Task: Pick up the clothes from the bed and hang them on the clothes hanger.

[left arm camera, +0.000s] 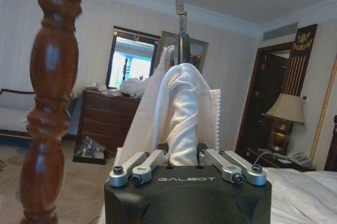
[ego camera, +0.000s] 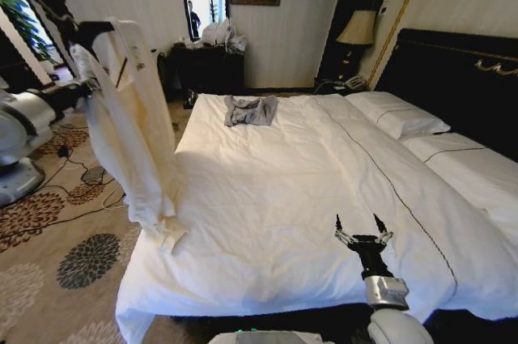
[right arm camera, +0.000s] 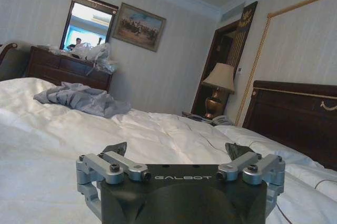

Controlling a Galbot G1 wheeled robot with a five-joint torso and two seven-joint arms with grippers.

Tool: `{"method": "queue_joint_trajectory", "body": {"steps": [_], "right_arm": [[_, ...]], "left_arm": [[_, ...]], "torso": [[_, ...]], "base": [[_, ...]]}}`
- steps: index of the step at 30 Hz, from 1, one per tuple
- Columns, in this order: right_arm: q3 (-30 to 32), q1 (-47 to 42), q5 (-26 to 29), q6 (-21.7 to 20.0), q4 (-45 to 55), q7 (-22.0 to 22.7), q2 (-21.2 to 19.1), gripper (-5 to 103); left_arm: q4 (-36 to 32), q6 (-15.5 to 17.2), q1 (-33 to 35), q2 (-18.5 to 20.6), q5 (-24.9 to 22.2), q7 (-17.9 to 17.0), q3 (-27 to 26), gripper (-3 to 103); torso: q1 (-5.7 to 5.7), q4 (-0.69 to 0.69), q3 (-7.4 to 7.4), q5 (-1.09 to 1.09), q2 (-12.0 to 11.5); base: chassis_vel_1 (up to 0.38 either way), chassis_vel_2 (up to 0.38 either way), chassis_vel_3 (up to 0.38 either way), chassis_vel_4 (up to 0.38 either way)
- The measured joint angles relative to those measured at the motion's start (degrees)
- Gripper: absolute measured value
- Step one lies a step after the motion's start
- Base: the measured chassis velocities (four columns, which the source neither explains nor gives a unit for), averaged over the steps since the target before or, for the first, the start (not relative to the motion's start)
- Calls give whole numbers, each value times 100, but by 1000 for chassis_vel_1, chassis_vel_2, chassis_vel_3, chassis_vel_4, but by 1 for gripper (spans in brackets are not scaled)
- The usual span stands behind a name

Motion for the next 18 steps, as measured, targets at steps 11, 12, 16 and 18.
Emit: {"method": "queue_joint_trajectory", "body": {"steps": [11,12,16,18], "right_arm": [[22,-39,-9,-5,28,1,47,100],[38,-49,-9,-5,36,1,53,100],[68,-58,-9,-5,39,1,63,100],[70,-47,-9,-5,37,1,81,100]], "left_arm": [[119,-129,-378,-879,396,-83,666,18],[183,-155,-390,-1016,528,-80,759,18],[452,-294,-535,-1304,735,35,998,18],[659,-376,-850,-1464,789,123,1241,18]], "torso": [[0,-4,0,2,0],[0,-3,0,2,0],[0,1,0,0,0],[0,0,0,0,-1]], "base": [[0,0,0,0],[0,0,0,0],[0,0,0,0],[0,0,0,0]]}}
